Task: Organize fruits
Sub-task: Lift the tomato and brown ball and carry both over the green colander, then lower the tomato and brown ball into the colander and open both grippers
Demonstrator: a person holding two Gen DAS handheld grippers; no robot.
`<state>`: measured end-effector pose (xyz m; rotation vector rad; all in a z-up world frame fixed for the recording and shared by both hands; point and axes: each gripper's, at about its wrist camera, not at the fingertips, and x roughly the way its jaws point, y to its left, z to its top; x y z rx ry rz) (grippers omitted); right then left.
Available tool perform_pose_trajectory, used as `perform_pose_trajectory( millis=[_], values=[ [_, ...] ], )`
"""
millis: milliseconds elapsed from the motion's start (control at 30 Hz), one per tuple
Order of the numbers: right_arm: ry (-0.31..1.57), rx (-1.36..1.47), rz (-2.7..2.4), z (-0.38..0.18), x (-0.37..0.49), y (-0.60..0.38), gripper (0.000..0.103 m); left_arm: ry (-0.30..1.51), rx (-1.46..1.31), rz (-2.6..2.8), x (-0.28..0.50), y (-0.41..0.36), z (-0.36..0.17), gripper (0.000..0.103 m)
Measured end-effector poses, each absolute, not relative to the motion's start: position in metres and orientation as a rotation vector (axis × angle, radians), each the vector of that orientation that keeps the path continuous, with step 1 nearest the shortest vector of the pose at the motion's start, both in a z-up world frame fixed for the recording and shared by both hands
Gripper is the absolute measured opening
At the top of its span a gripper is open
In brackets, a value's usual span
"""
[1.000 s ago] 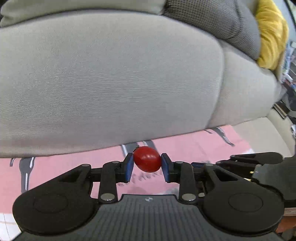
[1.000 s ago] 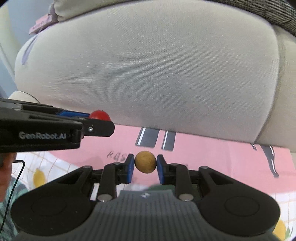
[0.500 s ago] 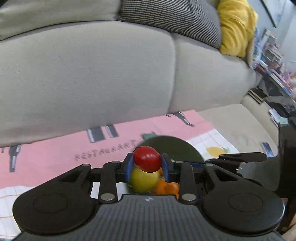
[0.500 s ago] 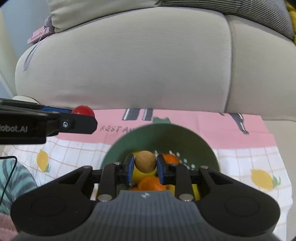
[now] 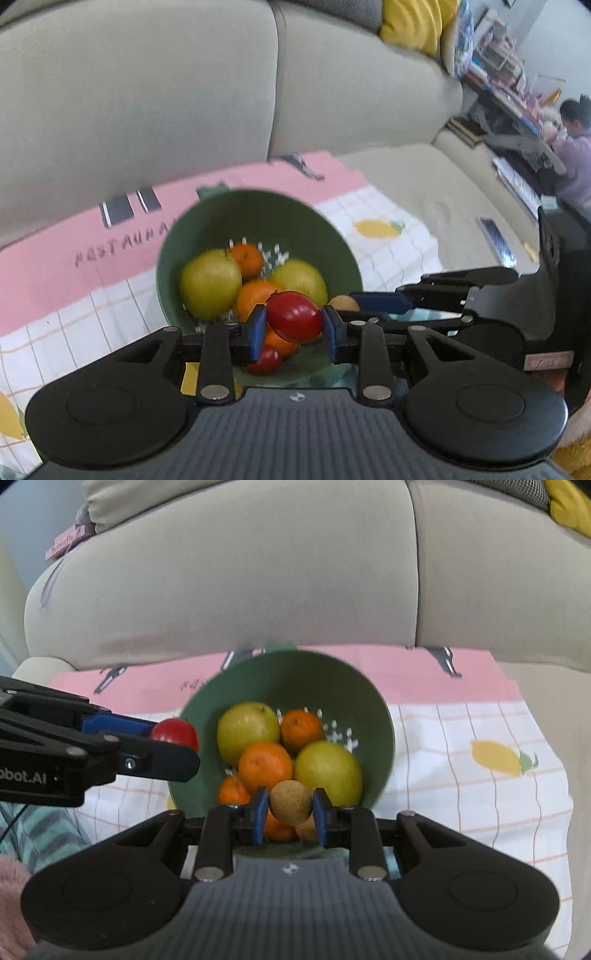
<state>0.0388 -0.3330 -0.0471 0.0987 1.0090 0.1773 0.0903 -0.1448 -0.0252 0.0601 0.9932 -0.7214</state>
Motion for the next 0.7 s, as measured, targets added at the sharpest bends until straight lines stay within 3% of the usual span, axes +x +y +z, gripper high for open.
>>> perform_pose_trajectory(
  millis=[700],
  values=[
    [1.111, 0.050, 0.251, -0.080, 0.051, -0.313, 0.023, 1.131, 0.325, -0.592, 0.119, -0.165, -0.079, 0.036]
  ],
)
